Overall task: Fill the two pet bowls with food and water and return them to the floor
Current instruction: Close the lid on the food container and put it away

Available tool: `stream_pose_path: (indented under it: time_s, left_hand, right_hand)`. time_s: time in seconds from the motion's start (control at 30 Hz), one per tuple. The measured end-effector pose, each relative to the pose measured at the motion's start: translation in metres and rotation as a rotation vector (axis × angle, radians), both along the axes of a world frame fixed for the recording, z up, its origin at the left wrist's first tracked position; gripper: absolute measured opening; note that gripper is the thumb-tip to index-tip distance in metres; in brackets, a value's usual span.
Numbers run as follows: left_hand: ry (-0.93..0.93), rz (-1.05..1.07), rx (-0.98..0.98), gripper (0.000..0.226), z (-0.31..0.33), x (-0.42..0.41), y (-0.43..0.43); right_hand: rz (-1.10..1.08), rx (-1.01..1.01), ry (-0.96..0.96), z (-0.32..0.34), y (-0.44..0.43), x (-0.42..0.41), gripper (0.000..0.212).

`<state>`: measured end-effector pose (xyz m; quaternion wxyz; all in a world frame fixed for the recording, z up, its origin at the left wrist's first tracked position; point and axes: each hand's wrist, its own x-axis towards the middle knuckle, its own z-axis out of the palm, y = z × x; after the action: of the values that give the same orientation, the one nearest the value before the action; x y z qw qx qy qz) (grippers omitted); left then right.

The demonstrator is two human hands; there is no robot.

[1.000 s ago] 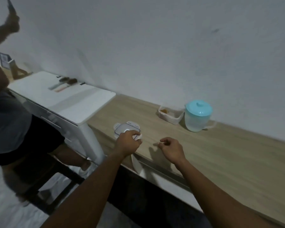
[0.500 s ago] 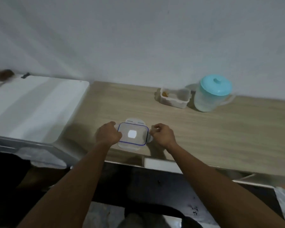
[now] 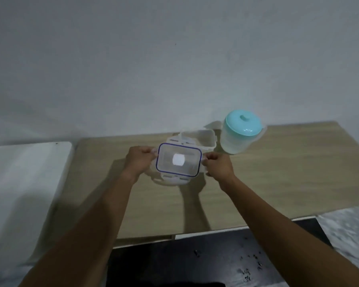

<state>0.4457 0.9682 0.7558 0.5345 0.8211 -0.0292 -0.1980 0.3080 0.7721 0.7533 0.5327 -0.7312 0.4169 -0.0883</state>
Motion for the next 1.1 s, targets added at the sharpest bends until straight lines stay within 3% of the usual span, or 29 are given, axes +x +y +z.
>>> stream_pose_path:
  time_s: [0.13, 0.27, 0.43, 0.57, 0.67, 0.83, 1.1]
  left_hand:
    - [-0.181, 0.021, -0.158, 0.016, 0.022, 0.012, -0.049]
    - [-0.033, 0.046, -0.349, 0.021, 0.018, 0.020, -0.083]
    - [0.243, 0.154, -0.471, 0.014, 0.000, 0.024, -0.110]
    - [0.101, 0.115, -0.315, 0.040, -0.028, 0.027, -0.130]
    - [0.116, 0.122, -0.290, 0.053, -0.046, 0.029, -0.135]
    - [0.108, 0.125, -0.266, 0.055, -0.049, 0.018, -0.118]
    - [0.110, 0.299, -0.338, 0.059, -0.032, -0.062, -0.060]
  right_hand:
    - [-0.215, -0.146, -0.247, 0.022, -0.028, 0.013, 0.015]
    - [-0.345, -0.026, -0.393, 0.014, -0.036, 0.019, 0.019]
    - [-0.303, 0.000, -0.304, -0.024, -0.045, 0.024, 0.022]
    - [-0.232, 0.035, -0.281, -0.042, -0.043, 0.029, 0.034]
    - [-0.179, 0.021, -0.283, -0.049, -0.043, 0.041, 0.047]
    - [-0.172, -0.065, -0.203, -0.045, -0.046, 0.038, 0.038]
    - [-0.157, -0.069, -0.134, -0.041, -0.002, -0.018, 0.038]
